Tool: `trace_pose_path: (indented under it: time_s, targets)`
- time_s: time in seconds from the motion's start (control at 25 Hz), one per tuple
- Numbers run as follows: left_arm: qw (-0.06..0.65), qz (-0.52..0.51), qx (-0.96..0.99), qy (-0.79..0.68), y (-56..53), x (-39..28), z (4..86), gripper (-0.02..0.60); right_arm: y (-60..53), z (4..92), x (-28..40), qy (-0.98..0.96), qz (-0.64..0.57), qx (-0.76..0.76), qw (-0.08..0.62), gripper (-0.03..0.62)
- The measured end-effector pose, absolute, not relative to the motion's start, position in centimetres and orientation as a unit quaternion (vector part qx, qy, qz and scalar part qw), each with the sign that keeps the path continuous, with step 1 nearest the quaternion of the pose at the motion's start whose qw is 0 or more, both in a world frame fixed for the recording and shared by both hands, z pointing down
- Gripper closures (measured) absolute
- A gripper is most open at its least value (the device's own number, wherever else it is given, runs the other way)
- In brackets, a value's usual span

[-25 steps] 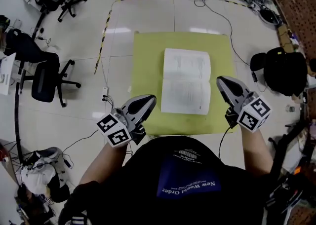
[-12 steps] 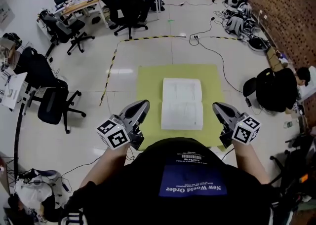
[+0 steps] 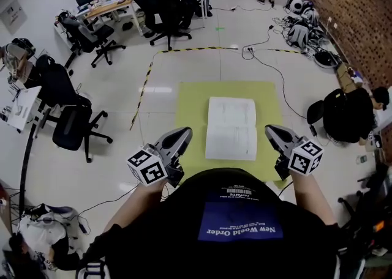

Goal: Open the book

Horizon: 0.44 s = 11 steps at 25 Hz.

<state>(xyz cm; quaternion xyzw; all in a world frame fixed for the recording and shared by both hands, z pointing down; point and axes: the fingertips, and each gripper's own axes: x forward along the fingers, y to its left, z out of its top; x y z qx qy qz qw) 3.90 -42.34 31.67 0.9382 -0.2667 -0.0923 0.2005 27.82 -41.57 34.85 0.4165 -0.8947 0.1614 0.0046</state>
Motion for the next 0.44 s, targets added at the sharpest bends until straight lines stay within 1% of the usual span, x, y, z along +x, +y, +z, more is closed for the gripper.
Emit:
trace_pose_path:
  time_s: [0.44]
  targets:
    - [0.209, -0.096, 0.933, -0.277, -41.5, 2.6, 32.3, 0.575, -41.8, 34.6, 26.4, -0.903, 0.155, 0.401, 0.016, 0.609]
